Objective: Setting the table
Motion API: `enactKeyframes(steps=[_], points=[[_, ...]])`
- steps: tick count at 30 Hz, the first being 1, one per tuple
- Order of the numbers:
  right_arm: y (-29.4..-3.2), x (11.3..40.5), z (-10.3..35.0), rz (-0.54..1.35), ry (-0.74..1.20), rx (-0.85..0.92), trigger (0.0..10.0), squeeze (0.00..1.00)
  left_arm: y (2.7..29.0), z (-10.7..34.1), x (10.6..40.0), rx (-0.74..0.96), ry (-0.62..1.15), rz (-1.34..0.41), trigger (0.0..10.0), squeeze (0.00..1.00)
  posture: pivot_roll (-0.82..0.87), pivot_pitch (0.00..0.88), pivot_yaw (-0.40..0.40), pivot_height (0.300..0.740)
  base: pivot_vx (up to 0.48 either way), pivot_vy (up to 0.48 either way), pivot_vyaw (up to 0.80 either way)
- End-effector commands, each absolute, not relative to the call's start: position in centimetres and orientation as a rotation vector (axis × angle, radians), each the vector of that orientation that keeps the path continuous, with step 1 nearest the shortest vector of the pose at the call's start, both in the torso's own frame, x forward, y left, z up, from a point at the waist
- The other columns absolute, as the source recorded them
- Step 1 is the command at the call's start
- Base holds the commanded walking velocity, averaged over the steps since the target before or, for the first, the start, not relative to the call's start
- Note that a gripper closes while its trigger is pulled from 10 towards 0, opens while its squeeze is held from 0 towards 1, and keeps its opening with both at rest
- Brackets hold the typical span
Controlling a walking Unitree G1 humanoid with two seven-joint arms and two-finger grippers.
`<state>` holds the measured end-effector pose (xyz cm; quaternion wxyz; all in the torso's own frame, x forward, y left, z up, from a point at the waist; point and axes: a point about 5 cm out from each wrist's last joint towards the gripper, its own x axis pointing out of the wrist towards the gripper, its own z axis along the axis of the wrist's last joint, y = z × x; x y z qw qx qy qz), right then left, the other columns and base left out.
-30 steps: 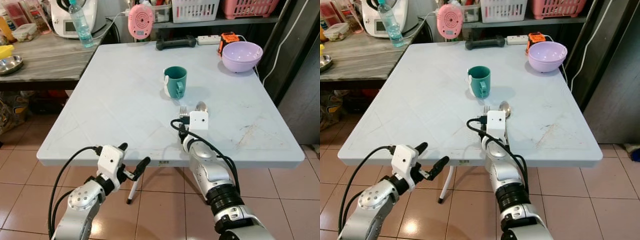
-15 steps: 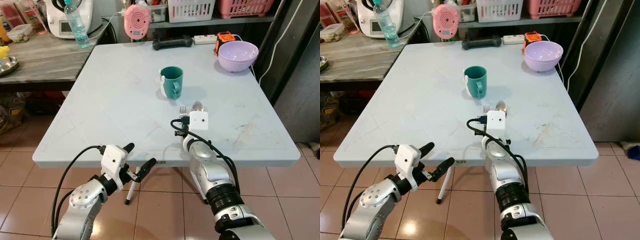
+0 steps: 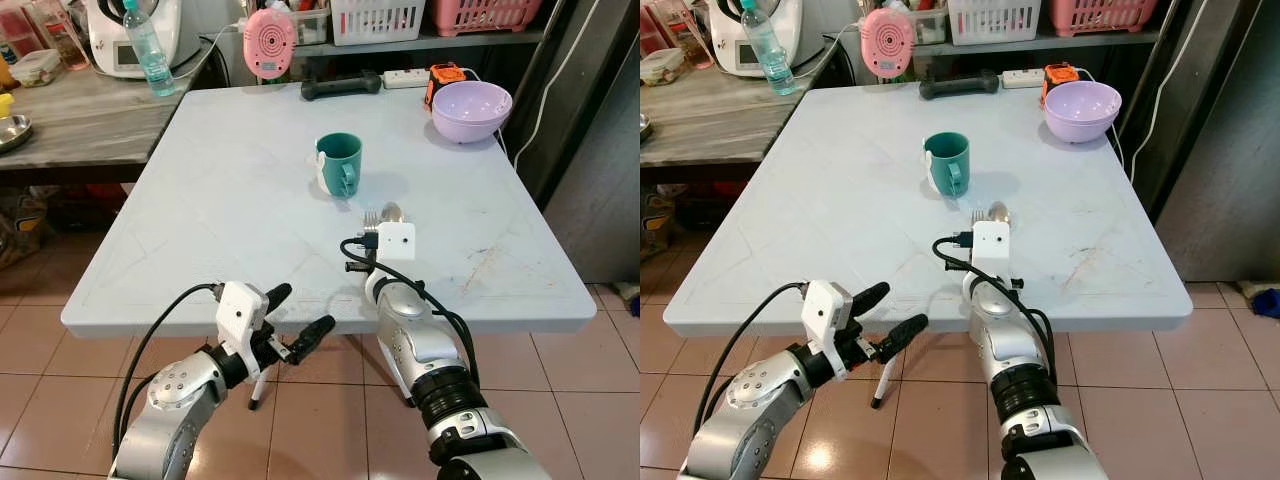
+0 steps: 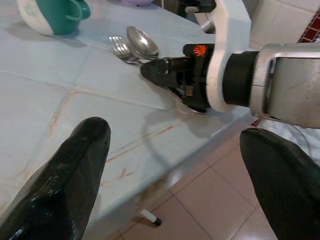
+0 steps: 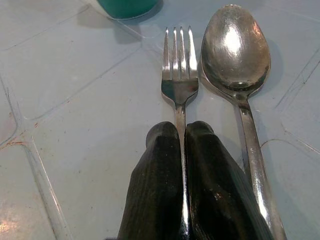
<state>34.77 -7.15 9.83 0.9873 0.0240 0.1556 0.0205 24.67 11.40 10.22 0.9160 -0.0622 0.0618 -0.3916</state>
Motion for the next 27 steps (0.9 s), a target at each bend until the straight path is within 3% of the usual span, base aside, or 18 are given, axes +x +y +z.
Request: enactKeyframes(steps=[1,12,18,22,27], points=[[-6.5,33.7,7.3,0.063,0.443,0.053,0.0,0.0,11.4,10.4,24.4,-0.126,0.135,-0.829,10.0,0.0,-0.07,0.086,0.086,0.74,0.0,0.0,0.0],[-6.1,34.3,8.4,0.103,0.391,0.072,0.0,0.0,11.4,10.5,24.4,-0.131,0.162,-0.838,10.0,0.0,-0.07,0.078,0.08,0.74,0.0,0.0,0.0],[-6.5,34.6,10.2,0.132,0.281,0.026,0.0,0.0,12.5,10.8,26.5,-0.089,0.109,-0.678,10.0,0.0,-0.08,0.057,0.072,0.74,0.0,0.0,0.0],[-7.4,34.4,13.2,0.161,0.105,0.007,0.0,0.0,14.2,11.0,28.4,-0.084,0.063,-0.475,10.0,0.0,-0.08,0.043,0.063,0.74,0.0,0.0,0.0],[-8.5,33.7,14.5,0.163,0.018,-0.006,0.0,0.0,14.9,11.0,29.0,-0.085,0.054,-0.394,10.0,0.0,-0.09,0.035,0.061,0.74,0.0,0.0,0.0]])
